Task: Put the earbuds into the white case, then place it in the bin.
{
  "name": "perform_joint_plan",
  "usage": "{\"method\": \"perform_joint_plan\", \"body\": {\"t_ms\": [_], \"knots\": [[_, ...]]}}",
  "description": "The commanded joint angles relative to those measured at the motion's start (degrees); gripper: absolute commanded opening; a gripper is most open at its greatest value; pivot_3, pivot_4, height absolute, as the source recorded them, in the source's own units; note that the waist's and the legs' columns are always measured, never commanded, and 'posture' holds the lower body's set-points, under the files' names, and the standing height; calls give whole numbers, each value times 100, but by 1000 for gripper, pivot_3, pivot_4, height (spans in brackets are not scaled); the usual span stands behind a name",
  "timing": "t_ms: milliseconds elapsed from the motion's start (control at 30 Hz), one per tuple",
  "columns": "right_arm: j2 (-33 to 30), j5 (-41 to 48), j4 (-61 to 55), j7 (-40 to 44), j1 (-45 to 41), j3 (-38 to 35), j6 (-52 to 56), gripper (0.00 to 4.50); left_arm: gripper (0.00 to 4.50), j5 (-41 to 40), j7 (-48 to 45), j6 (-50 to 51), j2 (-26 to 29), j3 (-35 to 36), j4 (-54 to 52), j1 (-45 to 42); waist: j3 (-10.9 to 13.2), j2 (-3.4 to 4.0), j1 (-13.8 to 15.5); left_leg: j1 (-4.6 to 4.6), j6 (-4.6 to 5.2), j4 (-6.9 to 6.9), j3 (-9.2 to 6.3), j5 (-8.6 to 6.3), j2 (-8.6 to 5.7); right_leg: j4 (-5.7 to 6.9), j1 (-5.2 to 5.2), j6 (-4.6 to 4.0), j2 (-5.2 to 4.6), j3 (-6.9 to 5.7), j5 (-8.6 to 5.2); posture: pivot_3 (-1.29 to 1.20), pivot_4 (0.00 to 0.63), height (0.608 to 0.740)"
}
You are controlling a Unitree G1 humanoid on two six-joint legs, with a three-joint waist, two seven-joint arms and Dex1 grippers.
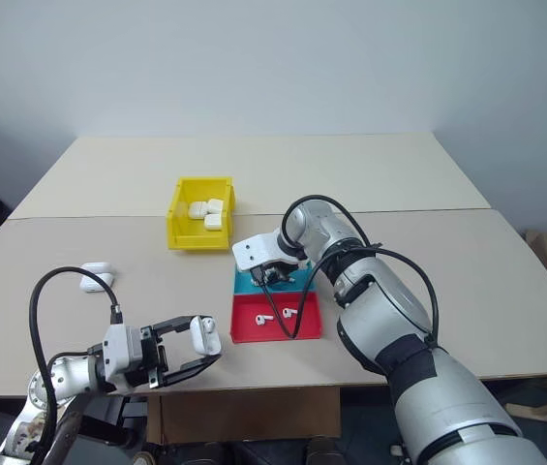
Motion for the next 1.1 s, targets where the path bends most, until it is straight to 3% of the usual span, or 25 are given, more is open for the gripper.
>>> {"method": "perform_joint_plan", "body": {"t_ms": [33, 933, 1033, 1100], "knots": [[14, -68, 23, -42, -181, -81, -118, 2190, 2792, -51, 79, 19, 26, 38, -247, 8, 0, 0, 3, 0, 0, 0, 0, 0, 0, 0, 0, 0, 0, 0, 0, 0, 150, 740], [83, -222, 130, -38, -164, -102, -213, 2190, 2792, 10, 170, -53, -2, -9, -171, -42, 0, 0, 0, 4, 0, 0, 0, 0, 0, 1, 4, 0, 0, 0, 0, 0, 150, 740], [101, -210, 126, -77, -159, -124, -181, 1660, 2792, 15, 171, -50, 8, -1, -175, -31, 0, 0, -2, 4, 0, 0, 0, 0, 0, 1, 4, 0, 0, 0, 0, 0, 150, 740], [98, -221, 123, -86, -153, -118, -211, 1660, 2792, 17, 173, -48, 7, -3, -175, -31, 0, 0, -2, 4, 0, 0, 0, 0, 0, 1, 4, 0, 0, 0, 0, 0, 150, 740]]}}
